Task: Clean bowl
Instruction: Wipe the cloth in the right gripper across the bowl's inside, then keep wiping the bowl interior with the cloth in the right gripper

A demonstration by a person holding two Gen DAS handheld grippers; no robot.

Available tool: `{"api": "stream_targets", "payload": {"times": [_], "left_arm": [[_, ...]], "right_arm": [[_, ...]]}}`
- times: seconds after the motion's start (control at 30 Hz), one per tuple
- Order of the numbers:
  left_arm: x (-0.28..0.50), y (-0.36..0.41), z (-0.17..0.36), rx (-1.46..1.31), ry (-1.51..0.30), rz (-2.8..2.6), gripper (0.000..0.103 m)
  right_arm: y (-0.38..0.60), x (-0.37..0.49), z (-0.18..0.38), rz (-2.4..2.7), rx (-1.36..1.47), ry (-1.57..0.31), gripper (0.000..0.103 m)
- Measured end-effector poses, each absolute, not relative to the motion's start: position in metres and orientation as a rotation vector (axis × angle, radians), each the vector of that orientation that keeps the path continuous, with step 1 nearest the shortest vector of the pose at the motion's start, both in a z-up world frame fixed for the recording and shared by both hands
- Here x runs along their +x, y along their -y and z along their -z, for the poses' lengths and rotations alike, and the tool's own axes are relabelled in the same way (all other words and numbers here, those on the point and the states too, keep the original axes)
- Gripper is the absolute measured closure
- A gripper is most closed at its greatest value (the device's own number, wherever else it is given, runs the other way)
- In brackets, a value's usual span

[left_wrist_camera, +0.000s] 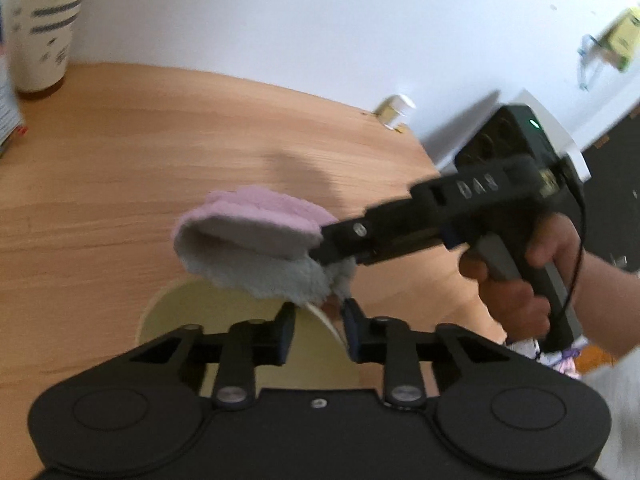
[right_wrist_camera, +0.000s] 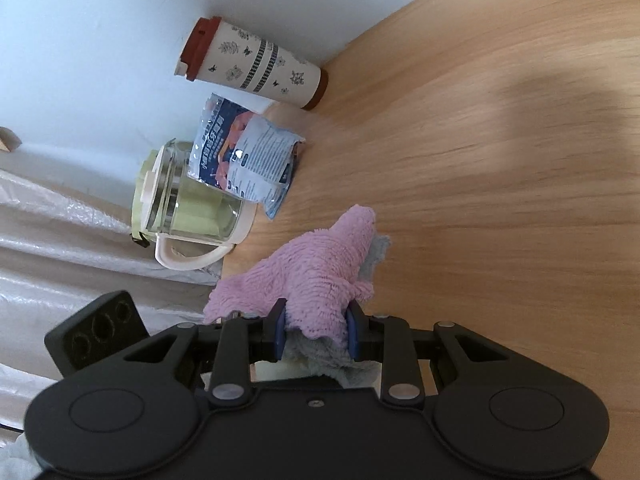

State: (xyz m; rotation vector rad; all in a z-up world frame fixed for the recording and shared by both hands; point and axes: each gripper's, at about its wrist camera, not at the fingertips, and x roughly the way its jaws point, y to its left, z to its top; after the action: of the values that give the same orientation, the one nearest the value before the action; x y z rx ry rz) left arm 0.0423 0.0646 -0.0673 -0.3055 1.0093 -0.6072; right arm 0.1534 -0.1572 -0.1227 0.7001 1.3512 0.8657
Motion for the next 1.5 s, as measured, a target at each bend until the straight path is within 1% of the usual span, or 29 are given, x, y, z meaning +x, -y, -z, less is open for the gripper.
{"api": "stream_targets", "payload": {"times": [0.1, 0.2, 0.33, 0.53, 0.73, 0.93, 1.2, 1.5], "left_arm": [[0.044, -0.054, 0.067, -0.262, -0.986, 0.626, 0.093], [0.048, -0.046, 0.064, -0.197, -0.959, 0.676, 0.095], [0.053, -0.034, 0.066, -0.184, -0.976, 0.717, 0.097], [0.052, -0.040, 0.078, -0.354, -1.037, 0.678, 0.097], [0.046, -0.042, 0.083, -0.418, -1.069, 0.642, 0.096], [0.043, -0.042, 0.085, -0.423, -1.089, 0.641, 0.095], [0.043, -0.043, 0.091, -0.439, -1.110, 0.655, 0.093], [0.045, -0.048, 0.089, -0.444, -1.121, 0.650, 0.092]], "right_arm": [[0.168, 0.154, 0.123, -0.848, 0.734, -1.340, 0.071], [0.183, 0.154, 0.120, -0.820, 0.760, -1.320, 0.071], [0.200, 0.152, 0.114, -0.803, 0.759, -1.304, 0.071], [0.218, 0.137, 0.113, -0.819, 0.740, -1.319, 0.071], [0.207, 0.142, 0.127, -0.794, 0.736, -1.319, 0.071], [0.192, 0.159, 0.142, -0.763, 0.696, -1.335, 0.071], [0.191, 0.137, 0.108, -0.989, 0.533, -1.337, 0.071], [0.168, 0.170, 0.134, -0.872, 0.549, -1.343, 0.071]]}}
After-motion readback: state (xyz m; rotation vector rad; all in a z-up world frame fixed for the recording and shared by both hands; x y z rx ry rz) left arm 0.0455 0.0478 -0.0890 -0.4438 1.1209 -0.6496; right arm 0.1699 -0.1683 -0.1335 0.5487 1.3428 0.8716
